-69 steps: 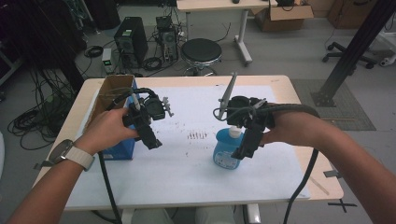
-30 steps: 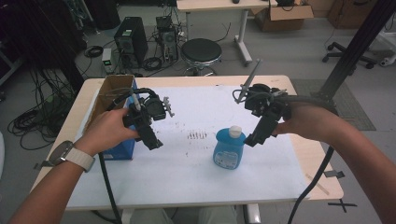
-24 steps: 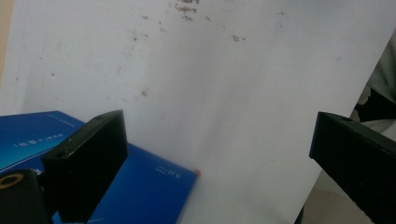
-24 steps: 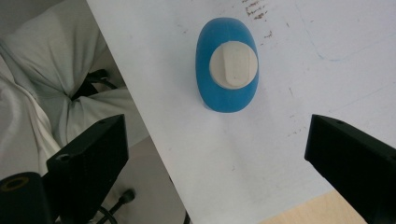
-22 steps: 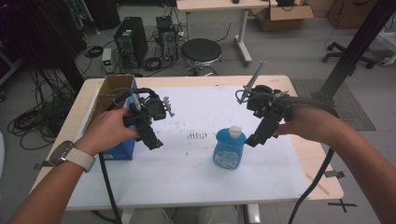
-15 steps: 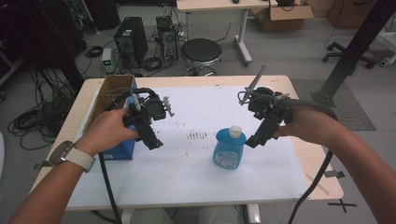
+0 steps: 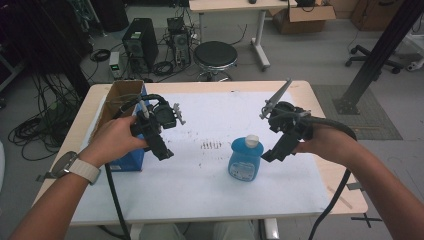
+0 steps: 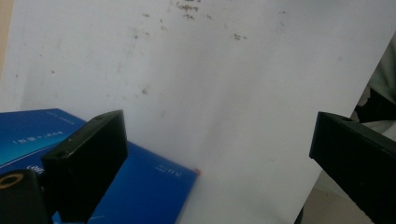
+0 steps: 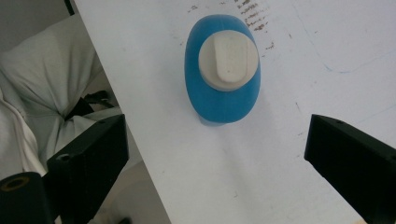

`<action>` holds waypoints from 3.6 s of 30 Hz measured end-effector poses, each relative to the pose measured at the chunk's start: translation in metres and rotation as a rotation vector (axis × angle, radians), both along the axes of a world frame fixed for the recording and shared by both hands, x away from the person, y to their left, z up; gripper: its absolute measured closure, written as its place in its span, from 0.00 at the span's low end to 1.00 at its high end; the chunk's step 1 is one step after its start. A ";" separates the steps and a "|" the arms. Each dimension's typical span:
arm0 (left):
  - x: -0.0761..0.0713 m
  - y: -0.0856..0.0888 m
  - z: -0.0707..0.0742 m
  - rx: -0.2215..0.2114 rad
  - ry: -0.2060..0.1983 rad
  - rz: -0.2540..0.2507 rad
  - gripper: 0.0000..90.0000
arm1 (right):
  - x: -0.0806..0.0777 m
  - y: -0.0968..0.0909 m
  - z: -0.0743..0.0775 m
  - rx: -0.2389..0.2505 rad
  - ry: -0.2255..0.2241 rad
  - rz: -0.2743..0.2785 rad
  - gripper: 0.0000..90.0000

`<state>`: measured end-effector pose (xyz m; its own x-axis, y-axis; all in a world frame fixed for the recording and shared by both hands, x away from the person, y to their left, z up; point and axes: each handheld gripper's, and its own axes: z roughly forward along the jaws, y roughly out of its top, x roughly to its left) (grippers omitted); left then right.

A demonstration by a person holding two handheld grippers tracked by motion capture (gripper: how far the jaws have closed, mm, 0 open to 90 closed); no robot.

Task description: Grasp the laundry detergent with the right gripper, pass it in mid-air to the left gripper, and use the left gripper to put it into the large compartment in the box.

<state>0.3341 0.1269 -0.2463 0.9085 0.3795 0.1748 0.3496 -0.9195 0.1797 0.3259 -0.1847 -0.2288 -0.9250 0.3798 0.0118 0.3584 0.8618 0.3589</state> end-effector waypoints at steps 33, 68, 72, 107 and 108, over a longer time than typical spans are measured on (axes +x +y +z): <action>0.004 -0.003 -0.005 0.000 0.010 0.004 0.06 | -0.005 -0.028 -0.051 0.216 -0.075 0.004 0.07; 0.007 -0.006 -0.009 0.003 0.016 0.000 0.06 | -0.010 -0.046 -0.099 0.445 -0.129 -0.023 0.08; 0.008 -0.007 -0.010 0.003 0.017 0.000 0.06 | -0.010 -0.049 -0.106 0.478 -0.138 -0.028 0.08; 0.008 -0.005 -0.010 0.001 0.014 0.002 0.06 | -0.014 -0.055 -0.144 0.606 -0.160 -0.069 0.07; 0.008 -0.006 -0.010 0.002 0.013 0.002 0.06 | -0.013 -0.055 -0.144 0.607 -0.163 -0.068 0.07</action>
